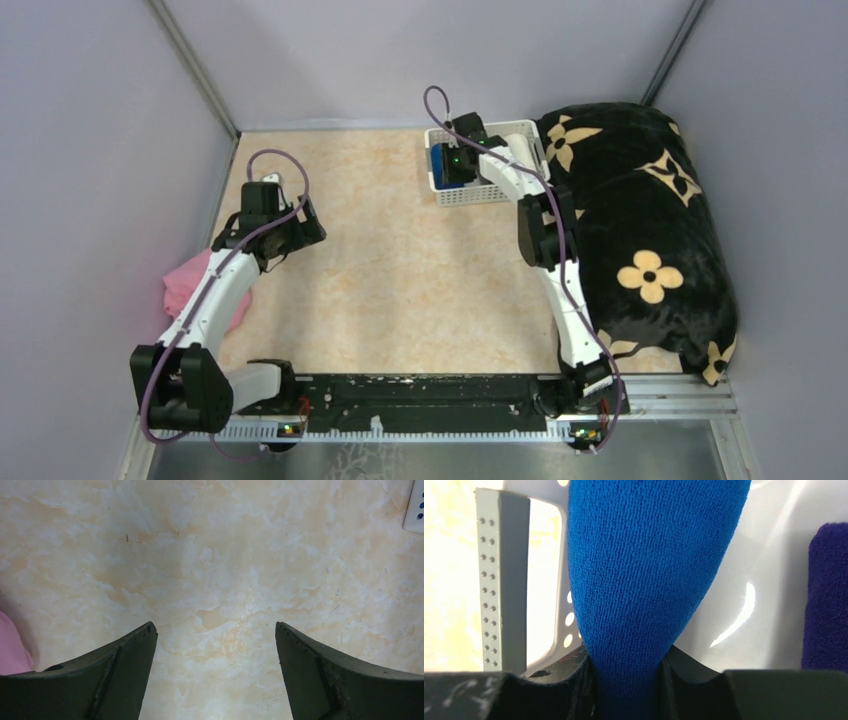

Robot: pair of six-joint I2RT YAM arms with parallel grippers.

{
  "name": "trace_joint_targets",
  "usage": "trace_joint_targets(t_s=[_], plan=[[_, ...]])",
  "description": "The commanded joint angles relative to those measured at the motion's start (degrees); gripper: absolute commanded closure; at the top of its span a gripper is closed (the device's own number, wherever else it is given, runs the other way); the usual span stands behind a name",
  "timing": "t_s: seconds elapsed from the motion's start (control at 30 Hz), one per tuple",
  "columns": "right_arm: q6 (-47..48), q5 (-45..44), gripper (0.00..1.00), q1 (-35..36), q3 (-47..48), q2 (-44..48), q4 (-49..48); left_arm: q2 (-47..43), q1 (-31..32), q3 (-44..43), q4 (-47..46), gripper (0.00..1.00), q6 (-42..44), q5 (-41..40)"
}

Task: Roll the towels
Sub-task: Place the towel in the bin.

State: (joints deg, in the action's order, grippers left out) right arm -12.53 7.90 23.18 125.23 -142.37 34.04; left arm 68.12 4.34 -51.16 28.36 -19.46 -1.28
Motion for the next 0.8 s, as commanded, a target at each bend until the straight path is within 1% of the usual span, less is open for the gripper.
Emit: trace_joint_targets(t_s=[0.0,0.1,0.27,0.4,0.63,0.77], plan=[[-2.0,8.0,0.64,-0.1,-1.7,2.3,4.5,0.2,-0.6,0.4,-0.4,0.07,0.3,1.7],[-2.8,11.7,0.60,-0.9,-1.8,2.9,5.0,0.3,-1.0,0.4,-0.5,0.07,0.3,2.5],[-2.3,11.5,0.56,-1.5,-2.2,4.7,6.2,0.1,-1.3,0.5,-0.5,0.07,0.3,2.8],[-1.3,10.3,0.52,-1.5,-4.3,7.8,5.8,0.0,-1.4,0.5,-0.6,0.07,0.3,3.1],[-0.5,6.9,0.41,-1.6,-9.5,14.1,2.7,-0.6,-1.8,0.6,-0.7,0.06,0.3,3.8],[-0.5,4.6,0.37,-1.6,-11.5,17.7,2.0,-1.5,-1.8,0.6,-1.1,0.06,0.7,4.8]])
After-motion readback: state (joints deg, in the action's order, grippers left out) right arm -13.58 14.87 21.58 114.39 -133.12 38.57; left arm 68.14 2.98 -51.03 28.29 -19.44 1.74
